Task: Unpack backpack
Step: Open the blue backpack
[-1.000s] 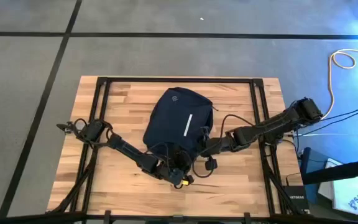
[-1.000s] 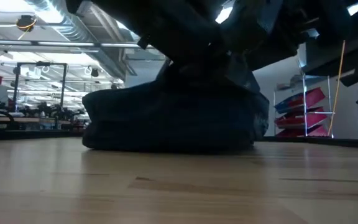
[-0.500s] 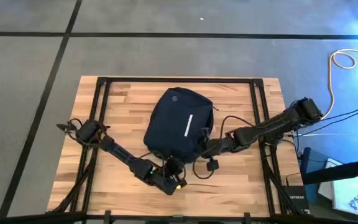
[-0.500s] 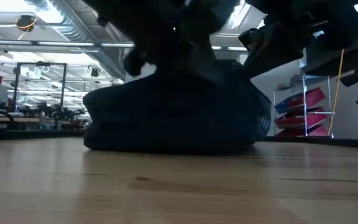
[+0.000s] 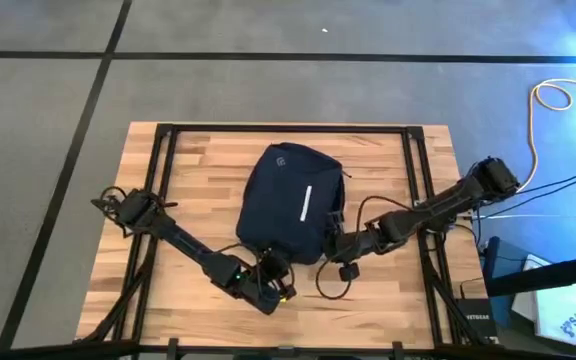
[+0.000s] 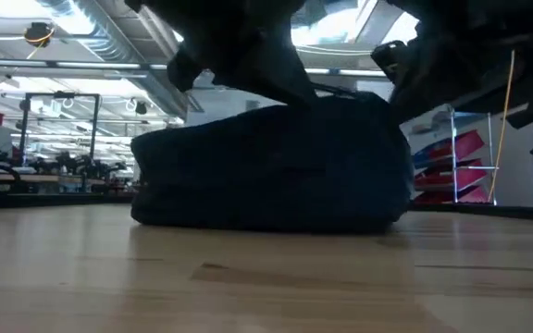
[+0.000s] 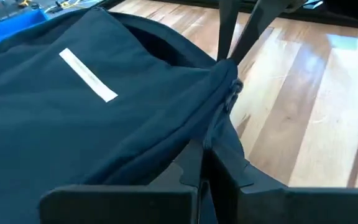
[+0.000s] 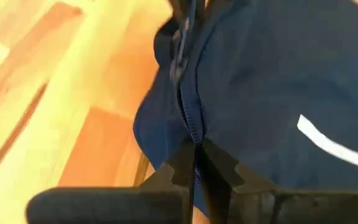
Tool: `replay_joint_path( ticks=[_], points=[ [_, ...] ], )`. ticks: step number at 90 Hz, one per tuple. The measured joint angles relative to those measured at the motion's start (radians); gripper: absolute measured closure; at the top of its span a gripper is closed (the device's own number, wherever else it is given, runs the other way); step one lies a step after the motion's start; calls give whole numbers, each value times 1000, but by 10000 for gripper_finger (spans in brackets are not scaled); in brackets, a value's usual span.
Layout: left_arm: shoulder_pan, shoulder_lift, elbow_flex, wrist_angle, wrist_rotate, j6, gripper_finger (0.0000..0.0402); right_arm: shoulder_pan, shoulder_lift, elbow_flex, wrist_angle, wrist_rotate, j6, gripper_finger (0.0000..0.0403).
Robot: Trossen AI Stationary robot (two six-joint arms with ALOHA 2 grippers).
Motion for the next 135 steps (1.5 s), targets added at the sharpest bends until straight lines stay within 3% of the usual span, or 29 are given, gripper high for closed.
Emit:
replay_joint_path(
  ticks=[48,97,115,135],
  points=[
    [-12,0,0,-48,0,-69,401,184,-22,0,-269,103,278,402],
    [-2,0,0,-36,15,-66,401,347,-200,0,-716,314,868,403],
    [5,0,1,-37,26,-18,401,355,-243,0,-862,310,985,403],
    [32,-6,1,-68,103,128,401,354,-252,-1,-1000,194,1099,403]
  ],
)
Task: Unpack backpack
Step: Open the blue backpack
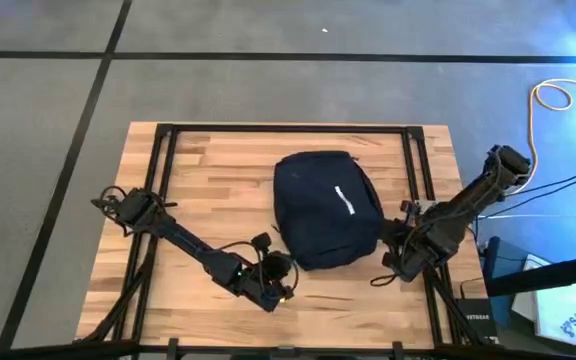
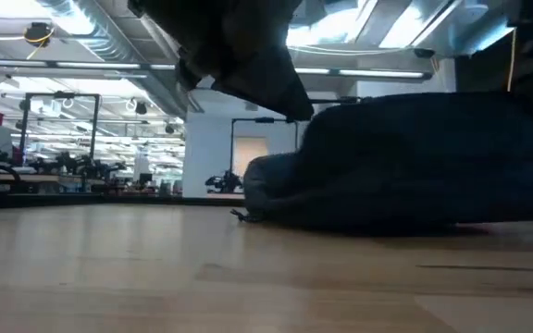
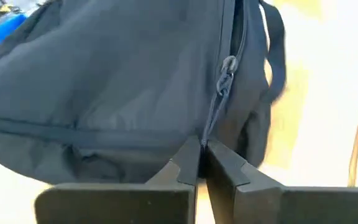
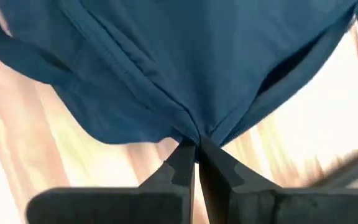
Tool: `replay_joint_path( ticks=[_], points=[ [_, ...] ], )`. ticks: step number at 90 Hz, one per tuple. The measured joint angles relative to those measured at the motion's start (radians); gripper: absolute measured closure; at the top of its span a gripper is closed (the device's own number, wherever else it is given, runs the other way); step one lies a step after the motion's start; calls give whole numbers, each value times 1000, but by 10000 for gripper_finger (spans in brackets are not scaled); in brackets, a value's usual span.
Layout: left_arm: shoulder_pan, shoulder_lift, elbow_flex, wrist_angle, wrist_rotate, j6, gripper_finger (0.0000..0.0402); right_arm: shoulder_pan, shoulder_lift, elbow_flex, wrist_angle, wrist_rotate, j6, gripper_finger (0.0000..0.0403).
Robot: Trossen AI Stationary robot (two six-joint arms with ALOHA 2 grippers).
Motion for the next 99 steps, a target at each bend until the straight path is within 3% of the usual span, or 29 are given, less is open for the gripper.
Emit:
replay_joint_path(
  ticks=[11,28,43,64,73,86,92,99],
  points=[
    [28,-20,0,-128,55,-12,401,0,0,-1,-85,-18,52,403],
    [64,-39,0,-255,49,-6,401,0,0,-1,-86,-25,43,403],
    [141,-39,0,-266,119,68,401,2,0,-1,-36,-92,-3,403],
    [204,-41,-1,-168,174,200,401,2,0,-1,22,-105,-69,388],
    [223,-41,-1,-127,204,251,401,2,0,-1,24,-103,-93,359],
    [239,-41,-1,-17,275,334,401,2,0,-1,91,-47,-163,284],
    [246,-42,3,20,313,360,401,0,1,-1,132,13,-214,241],
    [259,-42,5,60,354,386,401,-1,1,-1,153,152,-286,191]
  ],
)
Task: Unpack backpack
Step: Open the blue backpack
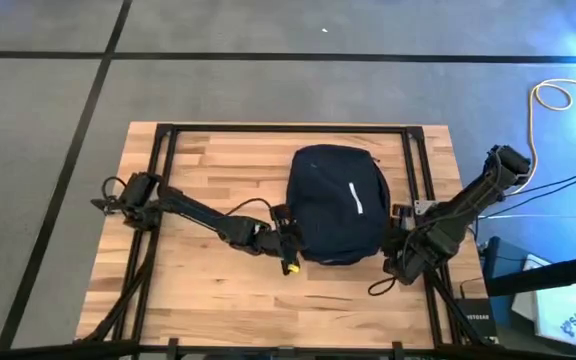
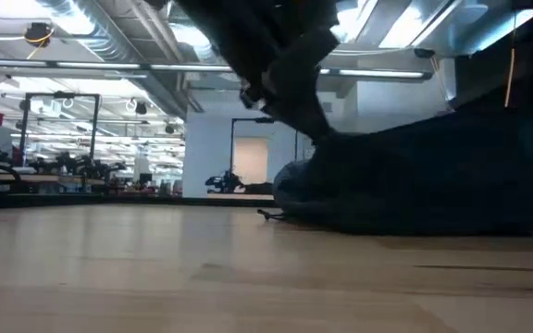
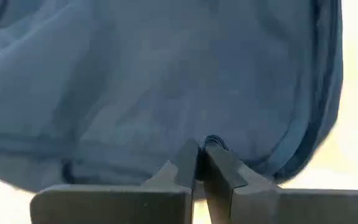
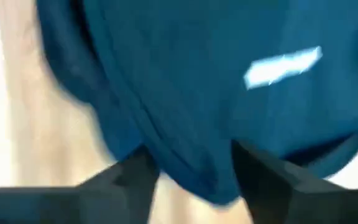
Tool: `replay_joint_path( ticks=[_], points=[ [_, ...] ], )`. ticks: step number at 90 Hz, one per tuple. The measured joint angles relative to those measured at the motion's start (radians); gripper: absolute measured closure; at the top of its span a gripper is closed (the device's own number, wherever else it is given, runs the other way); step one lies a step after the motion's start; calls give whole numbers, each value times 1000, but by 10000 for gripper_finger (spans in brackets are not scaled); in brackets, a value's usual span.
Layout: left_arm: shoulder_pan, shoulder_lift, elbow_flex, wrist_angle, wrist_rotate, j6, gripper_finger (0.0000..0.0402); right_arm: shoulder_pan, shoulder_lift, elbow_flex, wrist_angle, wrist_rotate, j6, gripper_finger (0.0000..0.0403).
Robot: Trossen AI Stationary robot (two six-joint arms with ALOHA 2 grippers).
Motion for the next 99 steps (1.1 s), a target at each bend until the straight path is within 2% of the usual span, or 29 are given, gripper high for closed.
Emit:
replay_joint_path(
  ticks=[5,12,27,49,63,83,99],
  points=[
    [7,0,0,20,13,24,401,-1,3,0,36,85,-37,158],
    [17,0,0,30,21,44,401,-16,8,0,111,152,-119,120],
    [32,0,0,28,55,57,401,-48,8,0,232,171,-274,81],
    [40,0,0,31,66,61,401,-112,16,0,553,173,-580,80],
    [34,0,1,96,68,50,401,-181,50,0,740,8,-709,92],
    [33,-27,2,142,67,54,401,-282,191,0,870,-112,-714,107],
    [23,-73,2,115,59,45,401,-295,259,38,940,-99,-560,122]
  ],
)
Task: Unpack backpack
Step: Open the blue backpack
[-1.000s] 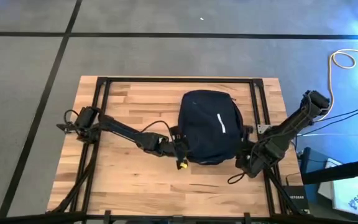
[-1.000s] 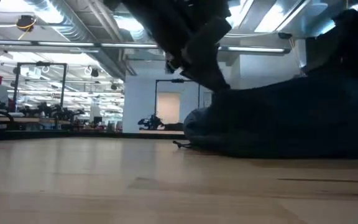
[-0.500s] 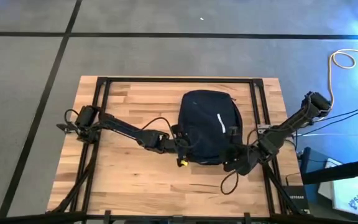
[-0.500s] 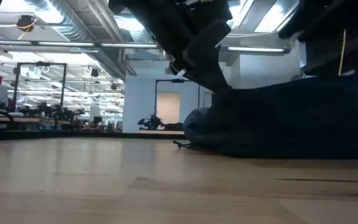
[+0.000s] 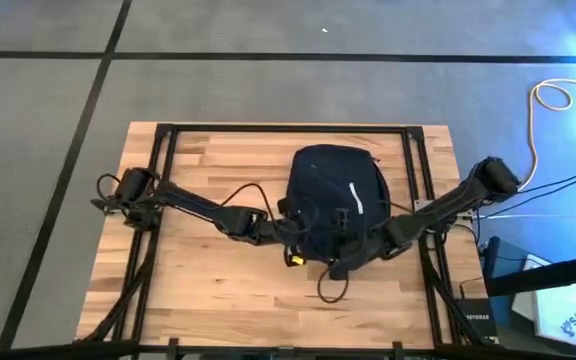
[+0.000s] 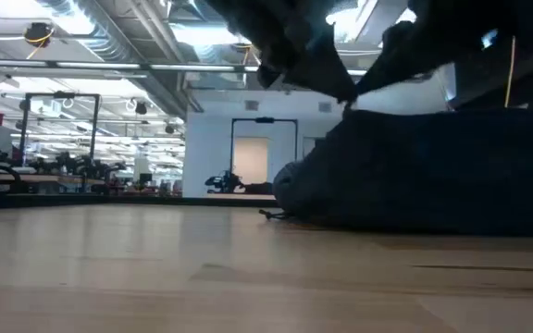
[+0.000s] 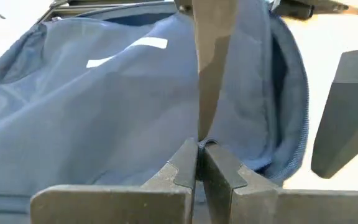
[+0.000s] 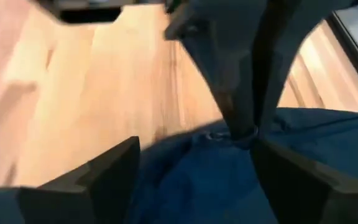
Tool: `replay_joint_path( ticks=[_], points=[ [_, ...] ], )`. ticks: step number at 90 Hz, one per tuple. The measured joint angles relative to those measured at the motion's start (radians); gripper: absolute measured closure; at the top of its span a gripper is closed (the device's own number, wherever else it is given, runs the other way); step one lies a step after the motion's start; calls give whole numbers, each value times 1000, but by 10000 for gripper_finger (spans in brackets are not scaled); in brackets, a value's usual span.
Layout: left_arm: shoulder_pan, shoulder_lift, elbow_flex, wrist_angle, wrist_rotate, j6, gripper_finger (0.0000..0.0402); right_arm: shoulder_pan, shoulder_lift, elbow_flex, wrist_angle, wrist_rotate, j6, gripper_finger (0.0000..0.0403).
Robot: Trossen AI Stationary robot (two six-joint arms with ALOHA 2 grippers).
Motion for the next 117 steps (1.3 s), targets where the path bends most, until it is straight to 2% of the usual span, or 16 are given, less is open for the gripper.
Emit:
replay_joint_path(
  ticks=[13,26,39,61,74,92,103,117],
  points=[
    [-14,-29,0,-24,-46,-5,401,0,8,10,-6,9,136,143],
    [-19,-32,2,-33,-50,-8,401,0,57,9,-6,11,219,165],
    [-24,-30,2,-36,-48,-10,401,0,115,8,-8,74,223,183],
    [-24,-30,2,-42,-45,-8,401,0,123,8,-9,151,185,222],
    [-30,-30,2,-44,-45,-17,401,0,123,8,-14,110,163,279],
    [-48,-29,2,-47,-45,-26,401,0,123,8,-42,58,154,388],
    [-49,-29,2,-59,-57,-28,401,1,117,8,-57,32,125,391],
    [-45,-29,1,-112,-126,-34,401,1,91,8,-124,13,106,400]
  ],
)
